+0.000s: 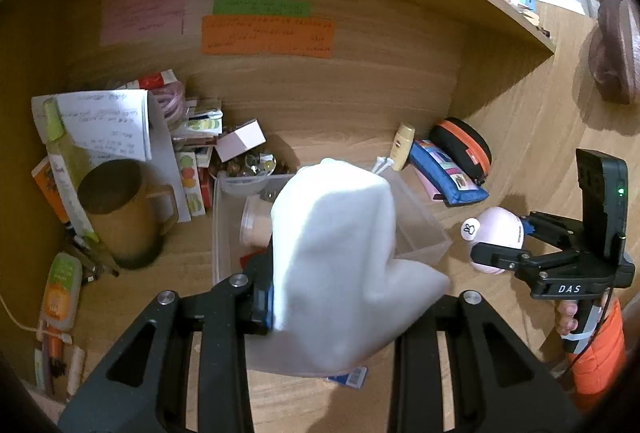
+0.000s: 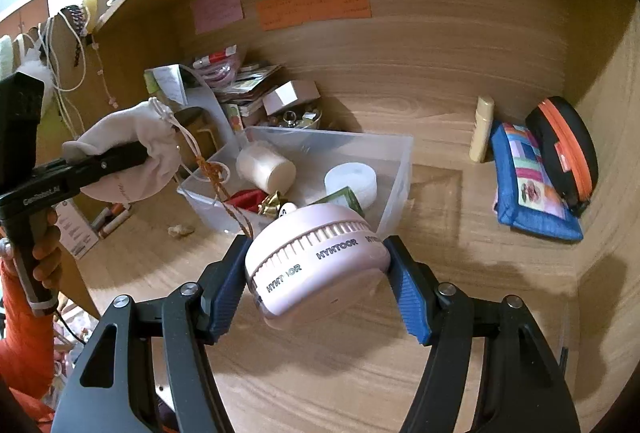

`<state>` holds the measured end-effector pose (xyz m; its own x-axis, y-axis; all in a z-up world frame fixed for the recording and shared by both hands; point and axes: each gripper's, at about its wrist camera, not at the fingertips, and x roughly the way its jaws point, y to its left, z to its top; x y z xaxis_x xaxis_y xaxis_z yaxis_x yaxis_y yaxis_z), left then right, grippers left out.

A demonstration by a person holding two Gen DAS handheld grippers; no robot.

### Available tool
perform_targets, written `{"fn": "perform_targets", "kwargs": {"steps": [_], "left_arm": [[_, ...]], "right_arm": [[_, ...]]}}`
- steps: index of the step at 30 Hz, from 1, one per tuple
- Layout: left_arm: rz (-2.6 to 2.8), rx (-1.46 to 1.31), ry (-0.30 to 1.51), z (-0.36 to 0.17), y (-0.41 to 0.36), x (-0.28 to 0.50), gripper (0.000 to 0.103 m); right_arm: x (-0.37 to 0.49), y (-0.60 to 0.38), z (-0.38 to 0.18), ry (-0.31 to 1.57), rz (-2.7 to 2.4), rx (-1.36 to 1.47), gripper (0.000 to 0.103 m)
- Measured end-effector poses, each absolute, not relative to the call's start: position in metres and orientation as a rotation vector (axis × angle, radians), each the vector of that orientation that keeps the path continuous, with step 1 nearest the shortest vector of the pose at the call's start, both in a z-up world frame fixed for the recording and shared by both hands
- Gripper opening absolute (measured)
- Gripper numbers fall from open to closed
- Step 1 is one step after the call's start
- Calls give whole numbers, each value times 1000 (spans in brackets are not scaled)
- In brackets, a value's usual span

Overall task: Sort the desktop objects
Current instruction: 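Carry the white bag and pink container over the plastic box with both tools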

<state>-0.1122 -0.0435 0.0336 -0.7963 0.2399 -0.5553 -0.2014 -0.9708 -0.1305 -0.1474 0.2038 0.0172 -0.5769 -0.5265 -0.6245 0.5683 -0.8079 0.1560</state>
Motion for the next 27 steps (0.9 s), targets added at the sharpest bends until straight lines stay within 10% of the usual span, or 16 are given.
{"fn": "perform_targets", "kwargs": {"steps": [27], "left_arm": [[2707,-1037,-97,-11,-64,-204,31]], "right_arm": [[-241,128,-20,154,-2256,1012,63]]}}
